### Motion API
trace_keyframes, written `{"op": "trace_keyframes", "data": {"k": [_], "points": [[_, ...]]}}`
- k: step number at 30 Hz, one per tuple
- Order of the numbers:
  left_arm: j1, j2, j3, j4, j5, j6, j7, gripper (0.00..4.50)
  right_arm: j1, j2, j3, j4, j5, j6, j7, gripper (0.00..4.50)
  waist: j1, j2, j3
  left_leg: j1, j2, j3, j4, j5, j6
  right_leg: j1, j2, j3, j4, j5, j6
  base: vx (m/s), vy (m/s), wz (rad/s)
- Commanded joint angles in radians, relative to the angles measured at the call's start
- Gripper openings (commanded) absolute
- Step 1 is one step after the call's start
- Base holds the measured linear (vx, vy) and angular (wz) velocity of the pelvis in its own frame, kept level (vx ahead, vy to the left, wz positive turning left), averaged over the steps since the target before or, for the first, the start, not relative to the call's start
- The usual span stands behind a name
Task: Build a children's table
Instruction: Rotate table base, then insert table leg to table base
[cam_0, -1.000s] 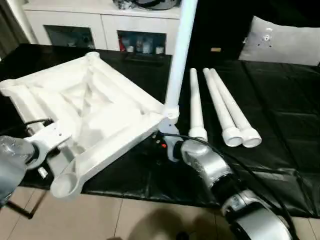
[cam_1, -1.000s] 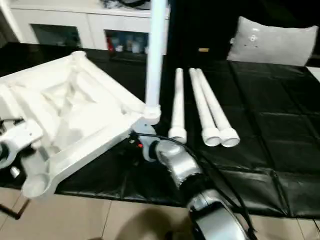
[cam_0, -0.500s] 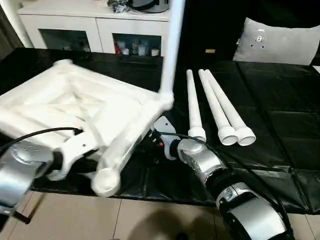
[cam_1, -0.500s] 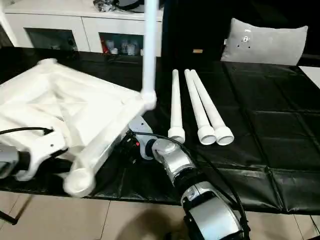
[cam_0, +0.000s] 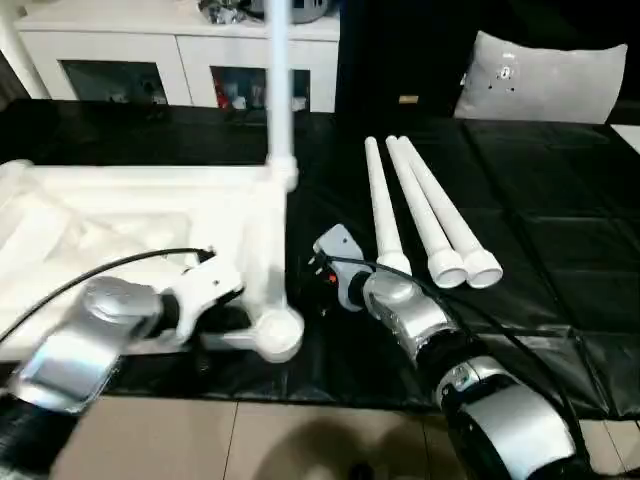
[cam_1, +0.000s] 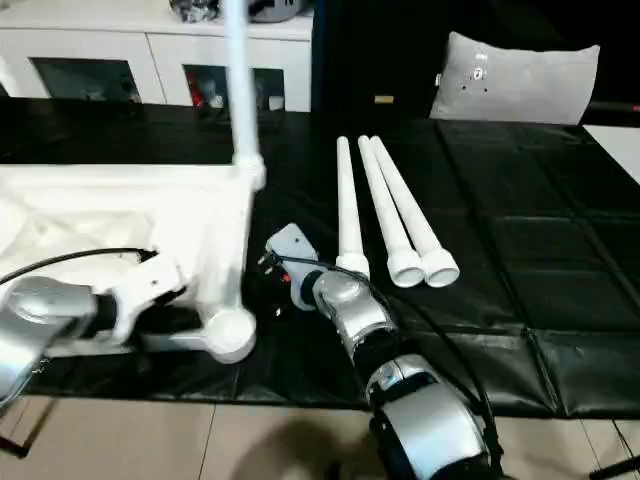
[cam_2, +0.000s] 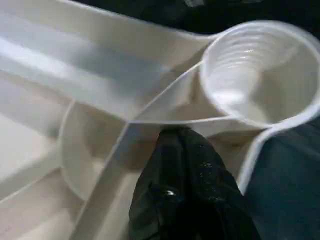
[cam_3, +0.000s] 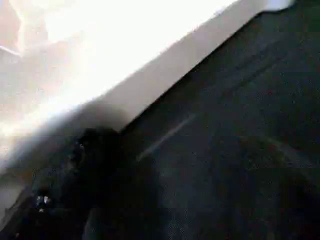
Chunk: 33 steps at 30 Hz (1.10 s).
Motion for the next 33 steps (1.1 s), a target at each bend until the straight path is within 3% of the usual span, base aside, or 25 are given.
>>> {"op": "trace_keyframes", "data": {"k": [1, 3, 8, 9, 10, 13, 16, 19, 24, 27, 30, 33], "points": [[-0.025, -0.003, -0.001, 0.006, 0.015, -0.038, 0.036, 0.07, -0.031, 0.018, 0.0, -0.039, 0.019, -0.028, 0.01, 4.5, 0.005, 0.022, -0.069, -0.024, -0.024, 0.024, -0.076, -0.245, 0.033, 0.079, -0.048, 0.048, -0.073, -0.429, -0.124, 0.0, 0.0, 0.0], [-0.035, -0.02, 0.006, 0.029, 0.021, -0.084, 0.061, 0.07, -0.048, -0.011, -0.033, -0.079, 0.027, -0.006, -0.01, 4.5, 0.006, 0.017, -0.069, -0.02, -0.024, 0.027, -0.074, -0.241, 0.04, 0.073, -0.048, 0.05, -0.075, -0.426, -0.125, 0.0, 0.0, 0.0], [-0.047, -0.052, 0.026, 0.053, 0.011, -0.175, 0.081, 0.07, -0.089, -0.062, -0.096, -0.139, 0.04, 0.08, -0.102, 4.5, 0.018, 0.016, -0.071, -0.019, -0.021, 0.03, -0.075, -0.189, 0.038, 0.073, -0.043, 0.055, -0.066, -0.358, -0.144, 0.0, 0.0, 0.0], [-0.05, -0.061, 0.036, 0.056, 0.002, -0.172, 0.086, 0.07, -0.1, -0.073, -0.11, -0.145, 0.042, 0.104, -0.128, 4.5, 0.022, 0.019, -0.071, -0.014, -0.021, 0.032, -0.074, -0.195, 0.035, 0.069, -0.043, 0.056, -0.065, -0.353, -0.149, 0.0, 0.0, 0.0], [-0.05, -0.063, 0.041, 0.052, -0.01, -0.171, 0.079, 0.34, -0.105, -0.078, -0.122, -0.149, 0.047, 0.126, -0.143, 4.5, 0.024, 0.018, -0.07, -0.014, -0.02, 0.033, -0.075, -0.195, 0.033, 0.07, -0.043, 0.057, -0.065, -0.352, -0.148, 0.0, 0.0, 0.0], [-0.047, -0.073, 0.06, 0.023, -0.052, -0.16, 0.062, 0.48, -0.127, -0.095, -0.161, -0.156, 0.062, 0.23, -0.197, 4.5, 0.035, 0.018, -0.071, -0.013, -0.022, 0.035, -0.075, -0.185, 0.023, 0.072, -0.043, 0.058, -0.063, -0.34, -0.146, 0.0, 0.0, 0.0], [-0.039, -0.07, 0.065, -0.017, -0.075, -0.16, 0.043, 0.85, -0.167, -0.119, -0.18, -0.122, 0.051, 0.384, -0.285, 4.5, 0.038, 0.017, -0.072, -0.015, -0.023, 0.035, -0.075, -0.174, 0.015, 0.074, -0.042, 0.059, -0.06, -0.324, -0.148, 0.0, 0.0, 0.0], [-0.037, -0.059, 0.06, -0.047, -0.085, -0.151, 0.02, 0.94, -0.192, -0.13, -0.217, -0.08, 0.079, 0.461, -0.325, 4.5, 0.038, 0.014, -0.073, -0.015, -0.025, 0.037, -0.074, -0.184, 0.011, 0.074, -0.043, 0.058, -0.061, -0.334, -0.144, 0.0, 0.0, 0.0], [-0.038, -0.042, 0.054, -0.09, -0.108, -0.123, -0.011, 1.34, -0.201, -0.132, -0.239, -0.05, 0.084, 0.511, -0.359, 4.5, 0.036, 0.006, -0.073, -0.018, -0.027, 0.039, -0.072, -0.167, 0.012, 0.073, -0.043, 0.055, -0.062, -0.367, -0.123, 0.0, 0.0, 0.0], [-0.039, -0.031, 0.055, -0.111, -0.115, -0.105, -0.018, 1.76, -0.202, -0.131, -0.25, -0.046, 0.089, 0.557, -0.377, 4.5, 0.037, 0.006, -0.073, -0.017, -0.027, 0.04, -0.071, -0.158, 0.014, 0.071, -0.042, 0.055, -0.063, -0.364, -0.12, 0.0, 0.0, 0.0], [-0.039, -0.028, 0.056, -0.117, -0.115, -0.101, -0.019, 1.87, -0.204, -0.131, -0.254, -0.038, 0.094, 0.58, -0.378, 4.5, 0.036, 0.007, -0.073, -0.018, -0.027, 0.041, -0.071, -0.147, 0.014, 0.072, -0.04, 0.056, -0.059, -0.343, -0.123, 0.0, 0.0, 0.0], [-0.038, -0.025, 0.053, -0.126, -0.109, -0.096, -0.017, 2.19, -0.202, -0.132, -0.255, -0.011, 0.099, 0.622, -0.367, 4.5, 0.036, 0.001, -0.073, -0.018, -0.027, 0.042, -0.071, -0.148, 0.014, 0.071, -0.041, 0.056, -0.059, -0.342, -0.129, 0.0, 0.0, 0.0]]}}
